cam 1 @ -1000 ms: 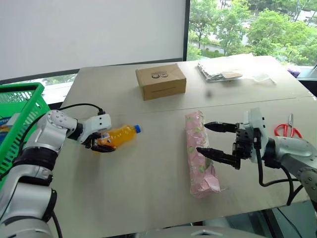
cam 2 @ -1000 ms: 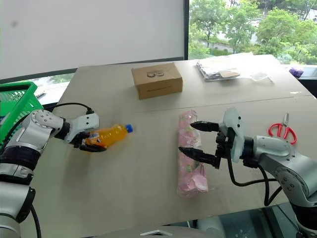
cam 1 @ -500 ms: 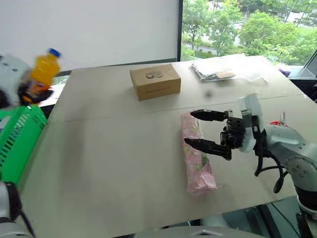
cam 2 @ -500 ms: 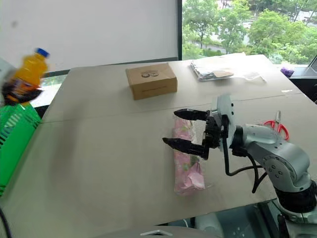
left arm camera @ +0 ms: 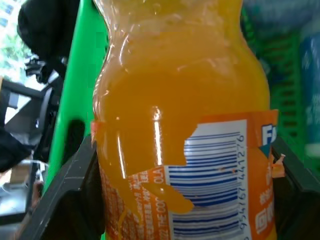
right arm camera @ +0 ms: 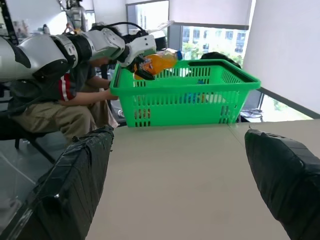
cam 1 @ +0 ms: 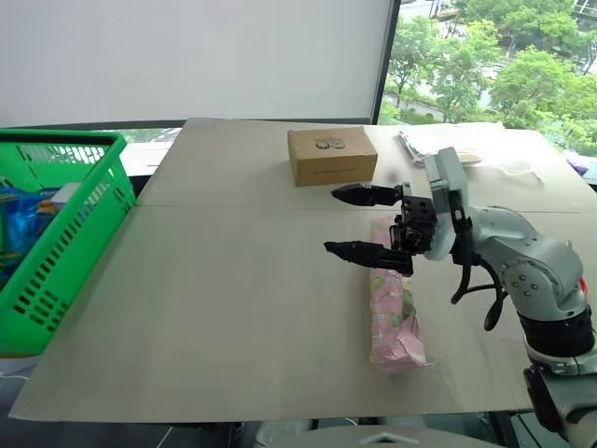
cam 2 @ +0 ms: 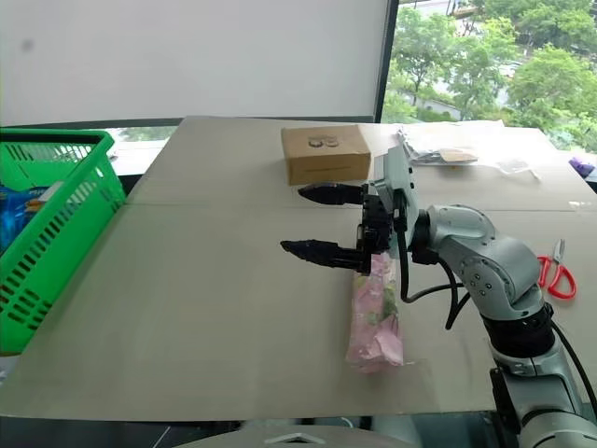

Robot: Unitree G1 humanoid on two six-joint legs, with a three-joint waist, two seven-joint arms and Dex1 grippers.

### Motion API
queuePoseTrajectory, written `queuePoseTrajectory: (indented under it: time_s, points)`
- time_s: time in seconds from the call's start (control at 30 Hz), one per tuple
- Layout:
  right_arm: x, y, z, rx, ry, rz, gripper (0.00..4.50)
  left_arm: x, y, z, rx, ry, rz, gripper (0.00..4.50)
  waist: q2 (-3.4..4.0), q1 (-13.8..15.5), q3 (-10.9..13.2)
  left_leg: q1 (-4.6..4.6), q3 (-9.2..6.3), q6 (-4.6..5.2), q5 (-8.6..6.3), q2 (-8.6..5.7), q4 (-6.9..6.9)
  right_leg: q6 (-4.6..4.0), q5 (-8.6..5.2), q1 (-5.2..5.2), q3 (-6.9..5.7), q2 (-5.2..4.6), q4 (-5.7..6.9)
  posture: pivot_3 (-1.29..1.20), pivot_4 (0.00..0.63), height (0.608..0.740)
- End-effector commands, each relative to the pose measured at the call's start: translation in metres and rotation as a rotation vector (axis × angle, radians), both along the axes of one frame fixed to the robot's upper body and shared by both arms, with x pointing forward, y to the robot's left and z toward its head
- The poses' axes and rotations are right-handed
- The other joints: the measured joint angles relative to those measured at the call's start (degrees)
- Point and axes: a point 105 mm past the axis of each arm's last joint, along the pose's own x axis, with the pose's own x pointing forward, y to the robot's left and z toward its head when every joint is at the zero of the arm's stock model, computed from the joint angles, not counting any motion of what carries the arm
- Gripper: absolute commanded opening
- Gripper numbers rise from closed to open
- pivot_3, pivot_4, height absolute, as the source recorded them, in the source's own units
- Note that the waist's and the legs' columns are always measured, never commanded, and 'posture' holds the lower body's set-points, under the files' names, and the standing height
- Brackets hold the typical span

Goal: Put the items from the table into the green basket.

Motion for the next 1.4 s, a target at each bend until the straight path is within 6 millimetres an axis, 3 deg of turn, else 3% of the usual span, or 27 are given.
queuePoseTrajectory:
  time_s: [0.03,0.2,0.3,0.47,0.6,0.7,0.87,0.97,1.1,1.23,1.37,1.4]
  points:
    - [-0.002,-0.001,0.009,0.013,-0.047,0.000,4.50,0.014,-0.003,0.028,0.094,-0.107,-0.031,4.48,-0.06,0.72,-0.06,0.03,0.02,-0.06,-0.04,-0.01,0.00,0.00,0.00,0.01,-0.01,-0.01,0.01,0.18,0.000,0.740]
    - [-0.001,-0.004,0.007,0.003,-0.054,-0.036,4.50,0.020,-0.001,0.038,0.144,-0.129,0.003,4.48,0.19,0.73,-0.30,0.04,0.07,0.02,0.02,0.00,-0.03,-0.02,0.01,-0.04,-0.03,0.02,0.08,0.15,0.000,0.740]
    - [0.001,-0.014,0.004,-0.012,-0.049,-0.090,4.50,0.047,-0.020,0.053,0.147,-0.190,-0.104,4.48,0.19,0.60,-0.32,0.01,0.11,0.13,0.08,0.01,-0.05,-0.02,0.01,-0.06,-0.03,0.04,0.11,0.13,0.000,0.740]
    - [0.016,-0.042,-0.018,-0.156,-0.032,-0.255,4.50,0.118,-0.120,0.043,-0.090,-0.192,-0.534,4.48,0.36,0.80,-0.55,-0.05,0.06,0.15,0.09,-0.05,0.06,-0.01,0.02,0.00,-0.02,-0.11,0.05,0.07,0.000,0.740]
    - [0.028,-0.050,-0.048,-0.301,0.057,-0.406,4.50,0.132,-0.187,0.020,-0.238,-0.110,-0.761,4.48,0.22,-1.55,-0.71,-0.04,0.21,0.16,0.09,-0.01,0.09,-0.01,0.02,0.04,0.14,-0.13,0.07,0.04,0.001,0.740]
    - [0.023,-0.047,-0.073,-0.395,0.145,-0.454,4.50,0.125,-0.232,0.002,-0.332,-0.031,-0.972,4.48,0.30,-4.38,-0.68,-0.09,0.31,0.16,0.09,0.14,0.02,-0.06,0.04,-0.13,0.28,0.00,0.12,0.03,0.004,0.740]
    - [0.038,-0.050,-0.098,-0.422,0.306,-0.719,4.50,0.095,-0.286,-0.021,-0.505,0.123,-1.223,4.48,0.81,-8.70,-0.65,-0.24,0.52,0.12,0.11,0.22,-0.12,-0.10,0.05,-0.50,0.52,0.02,0.22,0.01,0.009,0.740]
    - [0.045,-0.039,-0.112,-0.450,0.400,-0.826,4.50,0.076,-0.307,-0.022,-0.586,0.161,-1.320,4.48,0.94,-8.88,-0.58,-0.25,0.56,0.14,0.10,0.25,-0.10,-0.14,0.09,-0.53,0.56,0.06,0.24,0.01,0.018,0.740]
    - [0.042,-0.038,-0.147,-0.744,0.525,-0.889,4.50,0.055,-0.312,-0.027,-0.642,0.237,-1.353,4.48,1.47,-8.78,-0.29,-0.15,0.60,0.11,0.13,0.24,-0.02,-0.17,0.12,-0.46,0.62,0.09,0.30,0.03,0.019,0.740]
    - [0.044,-0.022,-0.150,-0.690,0.684,-0.867,4.50,0.043,-0.309,-0.030,-0.643,0.279,-1.339,4.48,1.55,-8.41,-0.32,0.10,0.53,0.06,0.17,0.24,-0.01,-0.22,0.14,-0.22,0.55,0.18,0.30,0.06,0.015,0.740]
    - [0.048,-0.019,-0.151,-0.708,0.695,-0.872,4.50,0.039,-0.310,-0.028,-0.639,0.264,-1.325,4.48,1.92,-8.19,-0.12,0.92,0.43,0.06,0.17,0.23,-0.21,-0.19,0.11,0.55,0.43,0.21,0.11,0.09,0.006,0.740]
    - [0.048,-0.019,-0.152,-0.720,0.691,-0.869,4.25,0.038,-0.311,-0.028,-0.643,0.261,-1.326,4.50,1.92,-8.23,-0.12,0.94,0.43,0.06,0.17,0.23,-0.21,-0.18,0.11,0.57,0.43,0.21,0.09,0.09,0.005,0.740]
